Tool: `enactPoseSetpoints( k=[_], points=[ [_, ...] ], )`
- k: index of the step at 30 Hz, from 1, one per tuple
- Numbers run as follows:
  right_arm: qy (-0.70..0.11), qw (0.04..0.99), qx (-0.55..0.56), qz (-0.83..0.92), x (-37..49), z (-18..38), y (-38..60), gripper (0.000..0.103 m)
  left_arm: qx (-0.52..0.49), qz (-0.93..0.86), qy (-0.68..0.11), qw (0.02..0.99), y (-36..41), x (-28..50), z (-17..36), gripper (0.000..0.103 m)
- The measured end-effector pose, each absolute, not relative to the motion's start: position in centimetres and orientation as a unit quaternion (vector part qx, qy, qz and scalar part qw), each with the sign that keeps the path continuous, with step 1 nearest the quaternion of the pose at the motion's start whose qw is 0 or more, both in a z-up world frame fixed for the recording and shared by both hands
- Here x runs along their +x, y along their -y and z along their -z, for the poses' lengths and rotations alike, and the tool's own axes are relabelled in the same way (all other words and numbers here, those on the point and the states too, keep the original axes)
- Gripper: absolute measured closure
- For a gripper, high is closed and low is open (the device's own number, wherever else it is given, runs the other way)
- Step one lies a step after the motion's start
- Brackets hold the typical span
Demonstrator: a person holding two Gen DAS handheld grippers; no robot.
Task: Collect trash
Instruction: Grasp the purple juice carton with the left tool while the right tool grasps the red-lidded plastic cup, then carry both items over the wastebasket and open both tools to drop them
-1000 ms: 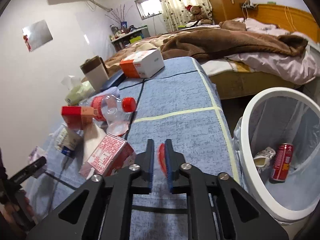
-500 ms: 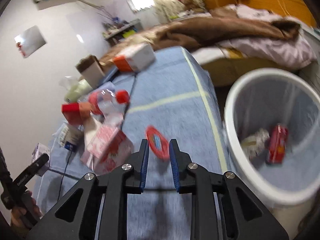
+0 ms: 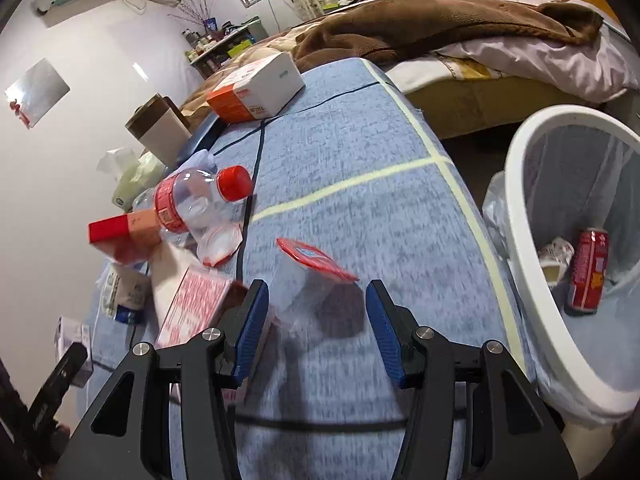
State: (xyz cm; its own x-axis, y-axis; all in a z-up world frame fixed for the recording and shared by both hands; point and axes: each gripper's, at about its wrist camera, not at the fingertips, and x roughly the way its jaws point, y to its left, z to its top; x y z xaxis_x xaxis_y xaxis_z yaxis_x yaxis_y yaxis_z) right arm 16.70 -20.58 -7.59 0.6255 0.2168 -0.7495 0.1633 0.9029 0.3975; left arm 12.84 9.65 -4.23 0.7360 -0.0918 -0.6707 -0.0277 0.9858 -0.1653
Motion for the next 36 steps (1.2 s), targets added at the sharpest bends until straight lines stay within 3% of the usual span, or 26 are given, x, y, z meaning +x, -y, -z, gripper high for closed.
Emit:
enactPoseSetpoints(
  k=[10,12,15,36],
  points=[
    [-0.44,0.885,0.151,-0.035,18.9,7.5,18.8,0.051,-0.077,0.014,-0.368,0.927,-9.3,13.2,4.3,0.017],
    [-0.448,0.882,0.144,-0.041,19.1,7.6,18.6,0.058,-0.077,0.016,-0.368,0.927,-9.2,13.2,4.3,0.017],
    [-0.444,0.884,0.141,-0.044,18.7,7.4,18.6,0.058,-0.073,0.02,-0.365,0.928,-8.7,13.1,3.9,0.017],
    [-0.324,0.935,0.142,-0.028,10.9,-0.8,25.0,0.058,-0.023,0.139,-0.318,0.938,1.3,12.5,-1.5,0.017]
  ],
)
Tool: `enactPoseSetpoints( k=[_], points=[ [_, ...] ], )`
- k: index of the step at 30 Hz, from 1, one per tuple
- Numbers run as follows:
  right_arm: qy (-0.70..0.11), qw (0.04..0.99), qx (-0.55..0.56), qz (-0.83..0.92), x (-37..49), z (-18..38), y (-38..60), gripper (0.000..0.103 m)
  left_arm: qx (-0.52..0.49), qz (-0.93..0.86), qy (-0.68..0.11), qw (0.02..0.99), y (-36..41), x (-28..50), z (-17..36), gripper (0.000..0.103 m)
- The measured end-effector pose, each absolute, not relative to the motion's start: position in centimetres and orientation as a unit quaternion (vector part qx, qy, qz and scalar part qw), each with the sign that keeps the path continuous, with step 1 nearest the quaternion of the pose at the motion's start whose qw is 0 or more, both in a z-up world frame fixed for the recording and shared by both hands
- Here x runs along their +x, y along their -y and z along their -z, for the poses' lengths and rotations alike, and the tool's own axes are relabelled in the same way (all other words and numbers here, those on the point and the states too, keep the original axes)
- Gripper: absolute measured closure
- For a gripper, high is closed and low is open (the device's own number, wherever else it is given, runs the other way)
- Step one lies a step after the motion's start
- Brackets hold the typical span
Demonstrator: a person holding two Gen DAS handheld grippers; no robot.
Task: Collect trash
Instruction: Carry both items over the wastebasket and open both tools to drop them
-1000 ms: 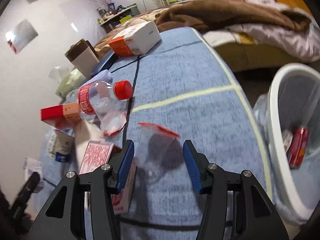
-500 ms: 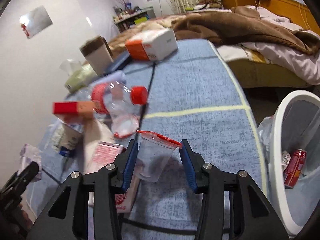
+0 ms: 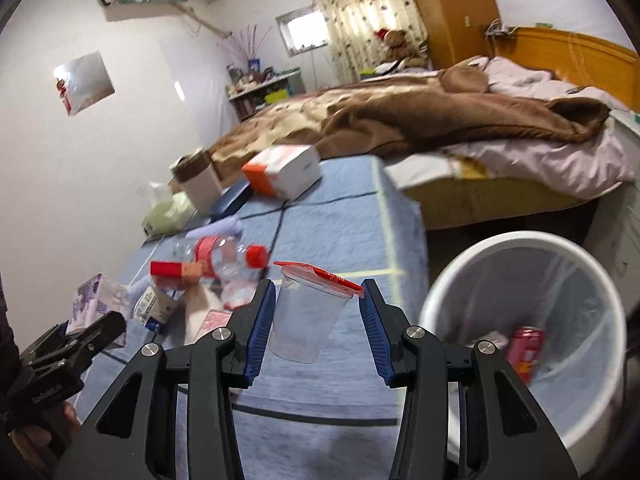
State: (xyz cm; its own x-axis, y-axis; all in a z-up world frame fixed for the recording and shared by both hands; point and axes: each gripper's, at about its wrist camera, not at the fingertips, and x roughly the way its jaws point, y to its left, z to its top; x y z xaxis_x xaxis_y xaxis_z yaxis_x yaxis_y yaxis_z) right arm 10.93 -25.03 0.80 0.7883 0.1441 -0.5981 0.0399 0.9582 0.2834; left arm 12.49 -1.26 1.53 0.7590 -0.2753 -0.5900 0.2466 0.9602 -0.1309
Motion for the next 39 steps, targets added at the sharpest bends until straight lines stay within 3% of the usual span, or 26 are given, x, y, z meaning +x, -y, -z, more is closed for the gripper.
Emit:
enactPoseSetpoints(
  k=[18,39],
  points=[
    [-0.298,0.944,0.114,0.088,6.7,-2.1,33.4,0.058,0.033,0.292,-0.304,0.906,15.9,11.8,-2.5,0.017],
    [-0.387,0.904,0.138,0.114,7.6,3.6,39.8,0.057,0.095,0.358,-0.361,0.856,25.8,12.0,2.3,0.016]
  ],
)
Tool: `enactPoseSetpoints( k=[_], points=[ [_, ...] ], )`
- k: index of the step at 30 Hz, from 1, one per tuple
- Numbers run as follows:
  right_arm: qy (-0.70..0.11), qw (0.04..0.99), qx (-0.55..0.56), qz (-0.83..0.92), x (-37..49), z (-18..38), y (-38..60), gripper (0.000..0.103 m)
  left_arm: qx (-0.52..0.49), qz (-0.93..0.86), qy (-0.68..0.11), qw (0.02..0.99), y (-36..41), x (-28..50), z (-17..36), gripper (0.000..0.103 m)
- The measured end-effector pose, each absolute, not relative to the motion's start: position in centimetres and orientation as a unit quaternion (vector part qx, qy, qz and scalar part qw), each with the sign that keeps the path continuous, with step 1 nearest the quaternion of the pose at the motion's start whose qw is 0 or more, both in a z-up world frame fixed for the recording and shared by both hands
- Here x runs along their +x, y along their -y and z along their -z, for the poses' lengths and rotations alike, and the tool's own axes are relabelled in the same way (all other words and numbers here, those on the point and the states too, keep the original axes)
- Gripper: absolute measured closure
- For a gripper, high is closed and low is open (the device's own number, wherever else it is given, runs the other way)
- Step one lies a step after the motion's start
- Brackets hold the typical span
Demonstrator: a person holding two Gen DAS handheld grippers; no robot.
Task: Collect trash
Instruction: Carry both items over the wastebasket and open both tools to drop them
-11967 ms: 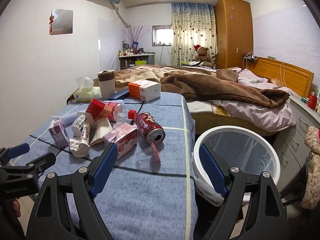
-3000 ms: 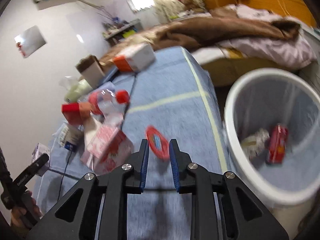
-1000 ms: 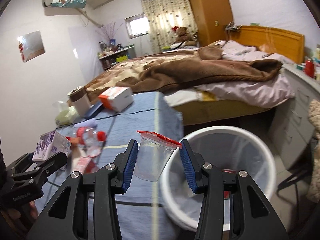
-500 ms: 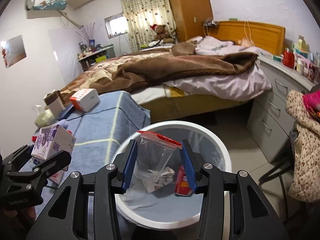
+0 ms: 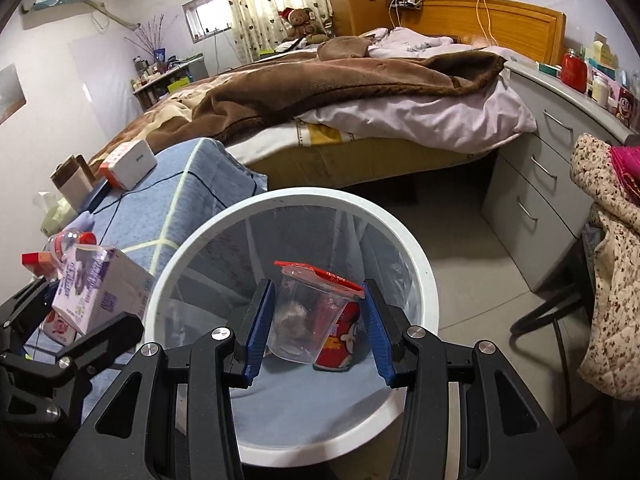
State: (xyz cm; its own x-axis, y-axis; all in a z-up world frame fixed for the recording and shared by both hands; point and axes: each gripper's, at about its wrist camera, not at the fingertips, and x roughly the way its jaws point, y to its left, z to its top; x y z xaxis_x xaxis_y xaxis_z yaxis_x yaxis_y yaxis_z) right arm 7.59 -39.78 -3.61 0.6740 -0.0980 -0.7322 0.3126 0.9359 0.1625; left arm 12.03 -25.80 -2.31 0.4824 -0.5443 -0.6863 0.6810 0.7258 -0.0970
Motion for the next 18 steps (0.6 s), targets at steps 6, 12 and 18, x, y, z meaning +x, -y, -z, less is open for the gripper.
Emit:
enactPoseSetpoints(
  k=[6,12,18],
  points=[
    [-0.391,0.901,0.145,0.119,7.9,4.0,40.5,0.057,0.091,0.367,-0.37,0.849,26.2,12.7,3.0,0.016],
    [-0.384,0.901,0.163,0.117,8.0,4.1,41.0,0.038,0.07,0.371,-0.38,0.844,25.7,13.2,3.2,0.013],
    [-0.379,0.904,0.157,0.122,7.9,3.7,40.7,0.038,0.058,0.368,-0.38,0.847,25.0,13.1,2.8,0.013]
  ],
)
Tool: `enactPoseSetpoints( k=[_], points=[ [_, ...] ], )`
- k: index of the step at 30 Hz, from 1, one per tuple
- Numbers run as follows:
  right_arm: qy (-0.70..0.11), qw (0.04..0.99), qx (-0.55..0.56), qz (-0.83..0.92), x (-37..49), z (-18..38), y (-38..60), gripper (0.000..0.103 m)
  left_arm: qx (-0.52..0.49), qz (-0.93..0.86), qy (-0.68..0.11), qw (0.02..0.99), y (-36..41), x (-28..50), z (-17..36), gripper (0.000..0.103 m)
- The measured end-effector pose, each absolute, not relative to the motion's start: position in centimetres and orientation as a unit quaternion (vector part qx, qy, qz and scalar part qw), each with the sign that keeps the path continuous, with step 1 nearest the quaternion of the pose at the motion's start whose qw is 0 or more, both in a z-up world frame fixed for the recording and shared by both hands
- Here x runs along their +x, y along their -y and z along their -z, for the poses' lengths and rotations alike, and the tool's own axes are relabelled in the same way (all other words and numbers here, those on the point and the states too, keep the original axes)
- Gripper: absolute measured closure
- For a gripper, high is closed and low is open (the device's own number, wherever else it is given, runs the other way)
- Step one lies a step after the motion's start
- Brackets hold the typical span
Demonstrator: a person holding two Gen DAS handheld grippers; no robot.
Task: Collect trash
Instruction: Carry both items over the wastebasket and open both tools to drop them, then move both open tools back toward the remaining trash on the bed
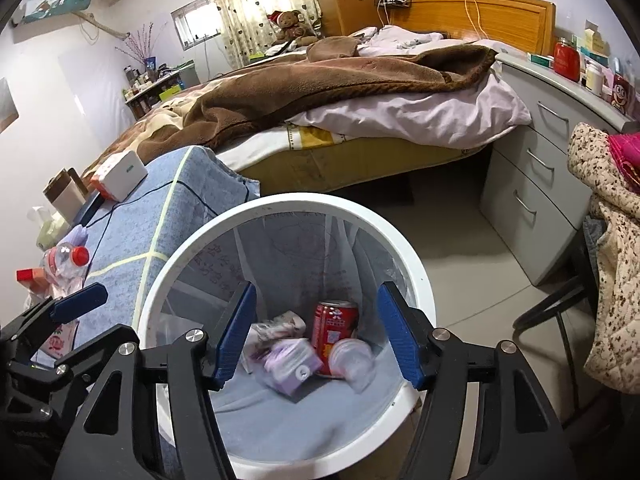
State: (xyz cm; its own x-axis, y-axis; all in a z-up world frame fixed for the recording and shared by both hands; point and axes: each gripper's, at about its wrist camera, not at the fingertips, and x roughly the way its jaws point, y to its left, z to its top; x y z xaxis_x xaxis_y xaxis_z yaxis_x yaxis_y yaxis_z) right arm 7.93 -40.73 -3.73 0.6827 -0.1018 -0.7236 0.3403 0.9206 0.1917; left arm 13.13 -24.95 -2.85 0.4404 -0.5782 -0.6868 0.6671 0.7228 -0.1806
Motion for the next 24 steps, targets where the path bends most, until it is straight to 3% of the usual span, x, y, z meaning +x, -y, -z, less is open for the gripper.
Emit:
enactPoseSetpoints(
  k=[9,24],
  points=[
    [-0.357,0.912,0.167,0.11,7.5,2.4,39.3,0.038,0.059,0.333,-0.35,0.874,21.5,12.2,1.1,0.013],
    [-0.336,0.928,0.158,0.042,8.6,1.0,32.3,0.038,0.013,0.226,-0.318,0.921,9.2,12.5,-0.7,0.013]
  ],
)
